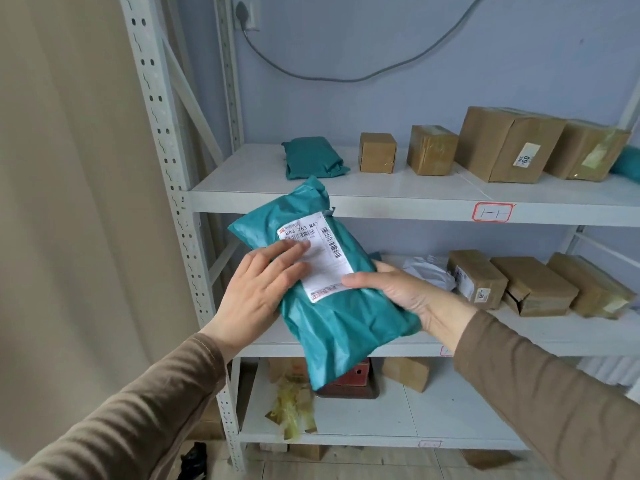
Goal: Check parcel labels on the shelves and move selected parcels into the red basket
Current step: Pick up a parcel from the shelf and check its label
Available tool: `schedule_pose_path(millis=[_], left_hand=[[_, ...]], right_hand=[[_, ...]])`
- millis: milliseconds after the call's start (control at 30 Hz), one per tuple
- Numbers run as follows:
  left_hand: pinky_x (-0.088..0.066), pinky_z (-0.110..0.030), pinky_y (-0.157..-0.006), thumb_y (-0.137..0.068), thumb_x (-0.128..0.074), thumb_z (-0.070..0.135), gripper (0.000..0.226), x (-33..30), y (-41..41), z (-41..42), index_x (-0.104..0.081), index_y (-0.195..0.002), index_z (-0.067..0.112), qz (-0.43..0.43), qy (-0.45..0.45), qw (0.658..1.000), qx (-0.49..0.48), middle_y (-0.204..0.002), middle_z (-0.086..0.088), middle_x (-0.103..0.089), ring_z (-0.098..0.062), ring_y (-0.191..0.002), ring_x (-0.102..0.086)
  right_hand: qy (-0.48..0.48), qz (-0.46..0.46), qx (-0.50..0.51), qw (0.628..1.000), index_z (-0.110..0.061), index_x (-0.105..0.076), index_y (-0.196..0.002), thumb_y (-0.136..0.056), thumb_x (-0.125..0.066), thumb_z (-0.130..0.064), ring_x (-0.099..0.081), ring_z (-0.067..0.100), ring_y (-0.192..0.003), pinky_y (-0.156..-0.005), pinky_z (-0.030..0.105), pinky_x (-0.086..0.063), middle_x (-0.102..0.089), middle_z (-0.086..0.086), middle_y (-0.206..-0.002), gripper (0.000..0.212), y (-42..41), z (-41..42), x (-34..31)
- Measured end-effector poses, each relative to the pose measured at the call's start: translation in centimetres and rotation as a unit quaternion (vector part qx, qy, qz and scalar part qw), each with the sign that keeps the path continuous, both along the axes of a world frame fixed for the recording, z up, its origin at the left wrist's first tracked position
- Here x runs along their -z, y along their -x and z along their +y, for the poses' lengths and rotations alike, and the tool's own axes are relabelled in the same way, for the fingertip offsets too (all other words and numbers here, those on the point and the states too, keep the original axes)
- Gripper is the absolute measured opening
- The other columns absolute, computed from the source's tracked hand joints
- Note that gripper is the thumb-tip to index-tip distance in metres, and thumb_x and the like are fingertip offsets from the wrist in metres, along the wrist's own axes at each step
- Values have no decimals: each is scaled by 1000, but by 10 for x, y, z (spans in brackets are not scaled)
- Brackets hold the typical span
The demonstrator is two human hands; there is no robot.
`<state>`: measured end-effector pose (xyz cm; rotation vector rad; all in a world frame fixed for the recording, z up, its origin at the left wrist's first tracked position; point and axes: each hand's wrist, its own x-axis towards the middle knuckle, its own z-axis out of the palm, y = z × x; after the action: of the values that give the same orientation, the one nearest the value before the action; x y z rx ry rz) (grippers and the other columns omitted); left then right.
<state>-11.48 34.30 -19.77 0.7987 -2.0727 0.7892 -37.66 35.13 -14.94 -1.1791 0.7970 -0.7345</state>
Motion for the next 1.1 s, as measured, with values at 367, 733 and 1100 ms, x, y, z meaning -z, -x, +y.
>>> schedule_pose_path(millis=[367,733,1100], left_hand=[[-48,-48,-112,-87,-67,67,79,-19,35,3,-35,-152,35,539,-597,559,202,-148,4,-59,-18,-125,-66],[-63,-37,-89,-83,-86,15,78,-86,7,-57,-38,-144,22,636,-479,585,159,-130,1,-67,-19,-107,-74],[-62,-34,-74,-85,-85,21,74,-163,-62,-207,-36,-140,15,671,-440,592,74,-125,-4,-63,-18,-96,-70]], right_hand=[[125,-30,173,977,-27,-55,-135,-85,-81,-15,-73,22,-109,-95,40,-59,-76,-1,-120,58,-22,-30,2],[112,-30,142,983,-18,-65,-133,-94,-72,-20,-72,23,-112,-103,42,-56,-76,4,-122,40,-81,-92,-52],[190,5,219,957,-17,-30,-156,-90,-73,-4,-66,24,-116,-95,36,-57,-58,8,-140,80,-176,-229,-110]])
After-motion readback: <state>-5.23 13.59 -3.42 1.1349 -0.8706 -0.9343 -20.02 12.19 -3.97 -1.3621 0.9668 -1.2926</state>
